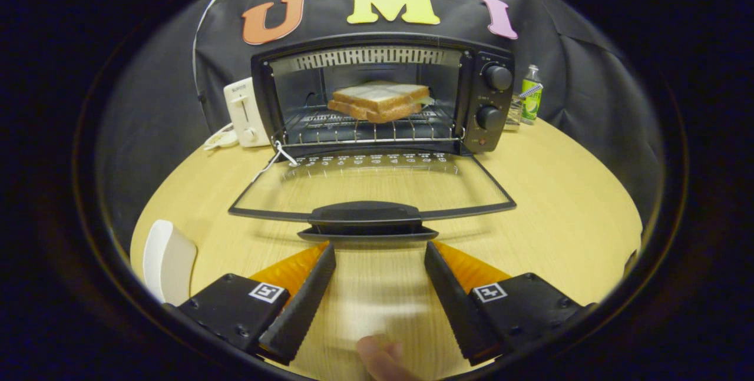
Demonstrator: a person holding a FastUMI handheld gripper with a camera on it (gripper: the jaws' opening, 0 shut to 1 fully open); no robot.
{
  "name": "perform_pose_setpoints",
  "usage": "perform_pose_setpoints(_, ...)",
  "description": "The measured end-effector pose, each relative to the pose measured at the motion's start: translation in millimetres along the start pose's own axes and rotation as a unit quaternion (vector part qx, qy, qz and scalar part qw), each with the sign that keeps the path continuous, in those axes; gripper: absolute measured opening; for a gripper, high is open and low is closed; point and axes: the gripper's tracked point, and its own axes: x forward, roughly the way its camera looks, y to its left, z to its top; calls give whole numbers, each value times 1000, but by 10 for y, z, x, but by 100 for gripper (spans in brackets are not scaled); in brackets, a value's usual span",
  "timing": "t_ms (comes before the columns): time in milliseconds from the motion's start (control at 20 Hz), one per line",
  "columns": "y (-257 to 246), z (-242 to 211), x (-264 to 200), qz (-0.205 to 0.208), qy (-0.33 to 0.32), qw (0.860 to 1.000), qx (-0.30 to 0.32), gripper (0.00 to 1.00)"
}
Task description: Open the toaster oven, put the food inside, and close the toaster oven door.
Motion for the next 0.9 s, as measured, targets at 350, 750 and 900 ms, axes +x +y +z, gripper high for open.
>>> perform_pose_setpoints(350,-10,94,-138,13,-9,1000,14,100)
perform_pose_setpoints(750,-23,547,-469,5,-124,992,-14,100)
perform_pose_setpoints(900,-19,721,-538,4,-154,988,-28,100)
